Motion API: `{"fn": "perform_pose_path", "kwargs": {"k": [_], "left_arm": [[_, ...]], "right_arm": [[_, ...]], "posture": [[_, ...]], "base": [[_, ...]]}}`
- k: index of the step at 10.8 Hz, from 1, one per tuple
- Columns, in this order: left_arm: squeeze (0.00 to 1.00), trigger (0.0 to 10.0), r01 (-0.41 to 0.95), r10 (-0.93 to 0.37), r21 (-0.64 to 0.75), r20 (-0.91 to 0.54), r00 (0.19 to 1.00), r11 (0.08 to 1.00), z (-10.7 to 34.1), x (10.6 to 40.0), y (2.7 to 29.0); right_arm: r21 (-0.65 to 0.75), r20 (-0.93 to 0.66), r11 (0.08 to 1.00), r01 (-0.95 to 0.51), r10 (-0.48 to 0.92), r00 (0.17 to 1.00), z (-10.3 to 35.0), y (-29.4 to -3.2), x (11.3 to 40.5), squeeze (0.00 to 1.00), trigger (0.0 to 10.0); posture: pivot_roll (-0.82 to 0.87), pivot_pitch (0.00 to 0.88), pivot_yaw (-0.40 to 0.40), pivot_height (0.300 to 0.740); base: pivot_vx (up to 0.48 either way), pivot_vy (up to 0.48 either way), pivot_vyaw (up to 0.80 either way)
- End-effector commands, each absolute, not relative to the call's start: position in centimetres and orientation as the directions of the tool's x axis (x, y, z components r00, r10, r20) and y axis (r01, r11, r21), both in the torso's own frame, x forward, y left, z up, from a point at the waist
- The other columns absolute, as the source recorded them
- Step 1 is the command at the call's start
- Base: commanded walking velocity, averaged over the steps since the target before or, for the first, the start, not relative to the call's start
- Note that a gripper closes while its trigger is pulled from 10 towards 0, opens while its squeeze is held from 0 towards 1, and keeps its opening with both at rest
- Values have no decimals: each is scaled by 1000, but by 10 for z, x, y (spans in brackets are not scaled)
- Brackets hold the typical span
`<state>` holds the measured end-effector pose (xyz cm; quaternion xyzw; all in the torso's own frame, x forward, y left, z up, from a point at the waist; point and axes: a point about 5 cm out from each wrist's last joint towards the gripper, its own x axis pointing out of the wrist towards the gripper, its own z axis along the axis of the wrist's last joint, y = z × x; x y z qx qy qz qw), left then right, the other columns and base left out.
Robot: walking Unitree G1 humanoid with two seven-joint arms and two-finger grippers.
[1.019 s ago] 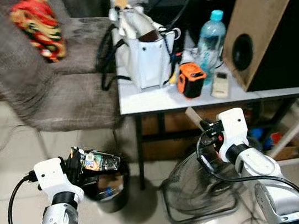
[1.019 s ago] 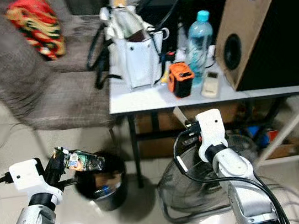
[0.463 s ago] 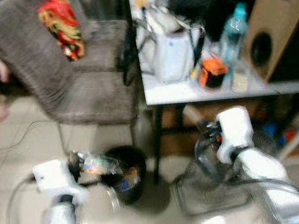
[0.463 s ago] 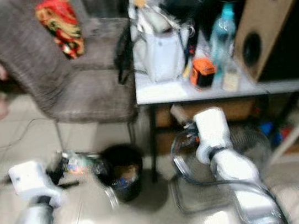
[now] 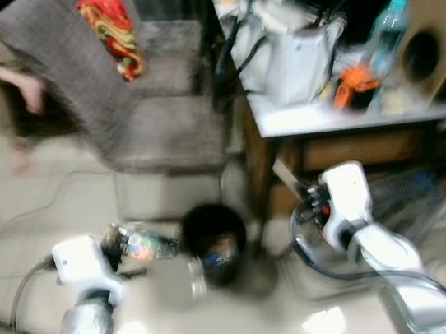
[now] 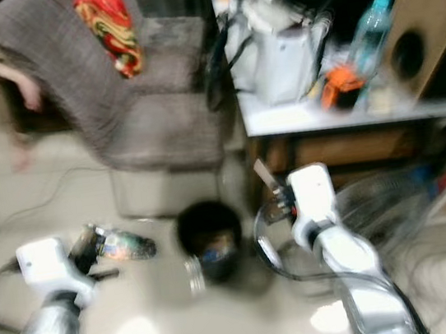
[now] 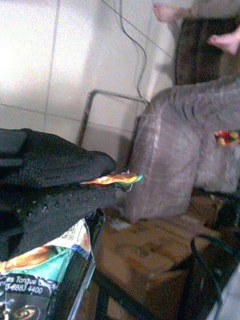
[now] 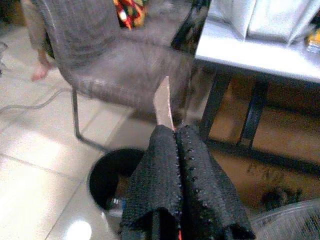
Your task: Picking trash to rubbish bin
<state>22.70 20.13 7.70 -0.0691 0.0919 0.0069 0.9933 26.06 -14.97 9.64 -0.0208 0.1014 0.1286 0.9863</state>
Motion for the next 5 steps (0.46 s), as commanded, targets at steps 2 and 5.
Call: {"fn": "perform_pose_path", "kwargs": {"k": [2, 5], "left_arm": [[0, 10000, -37, 13, -124, -187, 982, 992, 78, 227, 205], [0, 10000, -37, 15, -116, -187, 982, 993, 78, 229, 206]], "right_arm": [[-15, -185, 967, -253, 246, 951, 101, -148, 263, 0, 10000], [-15, -185, 967, -254, 247, 951, 100, -147, 264, 0, 10000]], "posture": [[-74, 107, -22, 740], [-71, 104, -20, 740]], "base": [[0, 369, 0], [0, 0, 0]]}}
